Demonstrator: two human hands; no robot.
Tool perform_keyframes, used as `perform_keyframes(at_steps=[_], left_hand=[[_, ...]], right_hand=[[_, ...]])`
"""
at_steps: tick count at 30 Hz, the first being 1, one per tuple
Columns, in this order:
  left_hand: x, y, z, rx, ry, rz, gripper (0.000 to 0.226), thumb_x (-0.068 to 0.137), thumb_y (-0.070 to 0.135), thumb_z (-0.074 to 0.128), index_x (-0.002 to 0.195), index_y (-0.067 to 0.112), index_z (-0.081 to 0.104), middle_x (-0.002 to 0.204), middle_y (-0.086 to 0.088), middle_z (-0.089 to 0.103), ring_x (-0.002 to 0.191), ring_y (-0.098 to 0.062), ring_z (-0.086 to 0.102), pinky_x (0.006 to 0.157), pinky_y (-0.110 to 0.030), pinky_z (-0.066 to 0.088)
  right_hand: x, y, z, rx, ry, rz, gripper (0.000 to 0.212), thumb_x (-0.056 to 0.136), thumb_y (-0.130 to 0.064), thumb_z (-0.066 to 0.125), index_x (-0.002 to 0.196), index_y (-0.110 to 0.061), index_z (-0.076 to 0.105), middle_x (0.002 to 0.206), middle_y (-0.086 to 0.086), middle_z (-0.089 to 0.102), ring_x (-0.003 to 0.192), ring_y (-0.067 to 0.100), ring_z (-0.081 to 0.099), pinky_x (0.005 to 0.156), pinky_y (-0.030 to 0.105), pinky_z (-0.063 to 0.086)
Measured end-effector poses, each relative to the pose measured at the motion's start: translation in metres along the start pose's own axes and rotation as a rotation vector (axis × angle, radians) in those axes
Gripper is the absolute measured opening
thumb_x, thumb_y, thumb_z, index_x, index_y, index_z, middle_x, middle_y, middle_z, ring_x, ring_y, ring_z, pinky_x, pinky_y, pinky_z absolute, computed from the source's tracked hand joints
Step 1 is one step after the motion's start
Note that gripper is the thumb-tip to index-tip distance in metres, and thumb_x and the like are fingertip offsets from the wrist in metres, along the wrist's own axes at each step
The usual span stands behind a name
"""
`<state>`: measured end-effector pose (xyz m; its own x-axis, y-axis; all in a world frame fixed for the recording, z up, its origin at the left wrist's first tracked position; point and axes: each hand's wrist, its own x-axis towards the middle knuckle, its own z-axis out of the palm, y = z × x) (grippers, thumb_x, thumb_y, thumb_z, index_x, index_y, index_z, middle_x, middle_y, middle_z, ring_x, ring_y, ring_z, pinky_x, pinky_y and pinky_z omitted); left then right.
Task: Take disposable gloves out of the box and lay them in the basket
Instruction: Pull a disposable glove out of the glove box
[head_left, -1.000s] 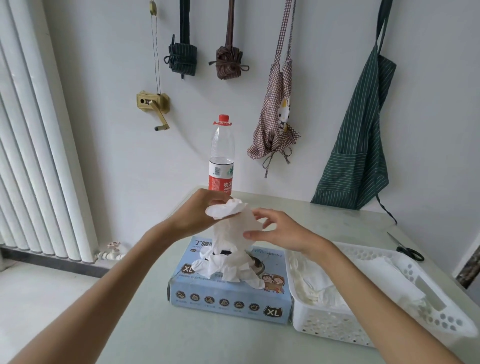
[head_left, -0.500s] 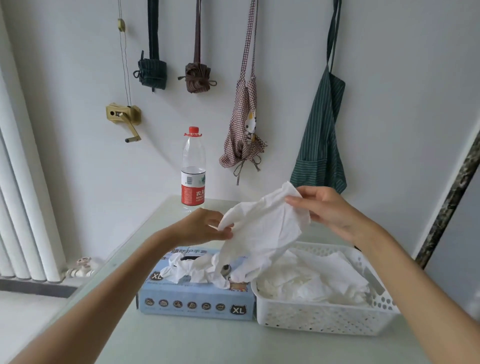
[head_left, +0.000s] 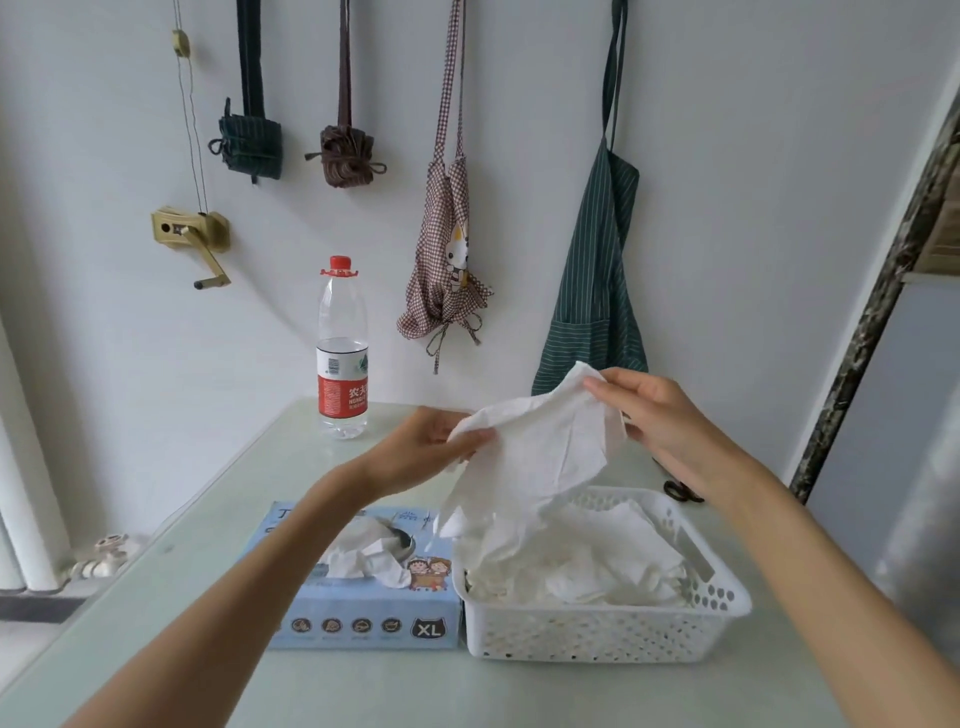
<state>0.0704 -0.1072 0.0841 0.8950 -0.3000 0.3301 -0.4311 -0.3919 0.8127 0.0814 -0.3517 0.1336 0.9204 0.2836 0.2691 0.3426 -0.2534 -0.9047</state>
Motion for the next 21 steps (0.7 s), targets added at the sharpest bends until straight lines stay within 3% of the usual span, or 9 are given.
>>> perform_keyframes(at_steps=[2, 4, 8, 12, 16, 18, 21], left_hand=[[-0.002, 0.000, -0.001, -0.083, -0.062, -0.031, 0.025, 0.099, 0.027, 0.044, 0.103, 0.018, 0.067, 0.097, 0.005, 0.071, 0.090, -0.006, 0.065, 0.086, -0.022, 0.052], [-0.001, 0.002, -0.001, -0.151, -0.109, -0.072, 0.028, 0.101, 0.029, 0.036, 0.109, 0.026, 0.062, 0.105, 0.009, 0.069, 0.098, -0.004, 0.064, 0.091, -0.023, 0.051], [-0.001, 0.006, -0.002, -0.129, -0.019, -0.117, 0.024, 0.101, 0.030, 0.038, 0.104, 0.028, 0.062, 0.104, 0.009, 0.066, 0.095, -0.005, 0.061, 0.086, -0.024, 0.051], [-0.005, 0.010, -0.007, -0.075, 0.254, -0.075, 0.021, 0.095, 0.030, 0.053, 0.105, 0.022, 0.069, 0.096, 0.003, 0.070, 0.090, -0.011, 0.063, 0.077, -0.023, 0.052], [-0.016, 0.030, -0.024, -0.094, 0.505, 0.042, 0.015, 0.093, 0.024, 0.058, 0.085, 0.030, 0.071, 0.077, 0.009, 0.072, 0.072, -0.004, 0.061, 0.072, -0.023, 0.047], [-0.018, 0.047, -0.033, -0.060, 0.562, 0.079, 0.017, 0.093, 0.023, 0.057, 0.084, 0.028, 0.070, 0.077, 0.008, 0.071, 0.072, -0.006, 0.062, 0.075, -0.025, 0.048], [-0.006, 0.062, -0.040, -0.008, 0.563, 0.043, 0.017, 0.091, 0.026, 0.058, 0.080, 0.023, 0.070, 0.072, 0.009, 0.068, 0.066, -0.002, 0.059, 0.072, -0.025, 0.047]], right_hand=[[0.001, 0.006, -0.002, 0.062, 0.062, -0.008, 0.043, 0.069, -0.059, 0.071, 0.095, -0.025, 0.073, 0.092, 0.008, 0.055, 0.087, 0.022, 0.045, 0.083, 0.038, 0.034], [0.002, 0.009, -0.001, 0.056, 0.148, -0.020, 0.027, 0.083, -0.045, 0.065, 0.092, -0.021, 0.073, 0.087, 0.007, 0.055, 0.083, 0.020, 0.046, 0.080, 0.033, 0.035], [0.003, 0.012, 0.008, -0.168, 0.361, -0.197, 0.018, 0.093, -0.025, 0.059, 0.087, -0.011, 0.069, 0.069, 0.000, 0.056, 0.064, 0.009, 0.046, 0.063, 0.023, 0.037], [0.000, 0.009, 0.022, -0.332, 0.509, -0.351, 0.015, 0.093, -0.022, 0.058, 0.086, -0.013, 0.067, 0.061, 0.013, 0.058, 0.054, 0.018, 0.043, 0.053, 0.030, 0.035], [-0.009, -0.015, 0.041, -0.232, 0.459, -0.454, 0.015, 0.095, -0.018, 0.056, 0.090, -0.012, 0.069, 0.055, 0.016, 0.051, 0.049, 0.010, 0.032, 0.048, 0.029, 0.026], [-0.013, -0.029, 0.047, -0.133, 0.442, -0.463, 0.016, 0.095, -0.018, 0.057, 0.091, -0.010, 0.070, 0.050, 0.005, 0.042, 0.048, 0.007, 0.028, 0.048, 0.027, 0.024], [-0.011, -0.039, 0.046, 0.046, 0.432, -0.358, 0.015, 0.094, -0.021, 0.059, 0.091, -0.011, 0.070, 0.059, 0.007, 0.046, 0.056, 0.011, 0.035, 0.053, 0.025, 0.029]])
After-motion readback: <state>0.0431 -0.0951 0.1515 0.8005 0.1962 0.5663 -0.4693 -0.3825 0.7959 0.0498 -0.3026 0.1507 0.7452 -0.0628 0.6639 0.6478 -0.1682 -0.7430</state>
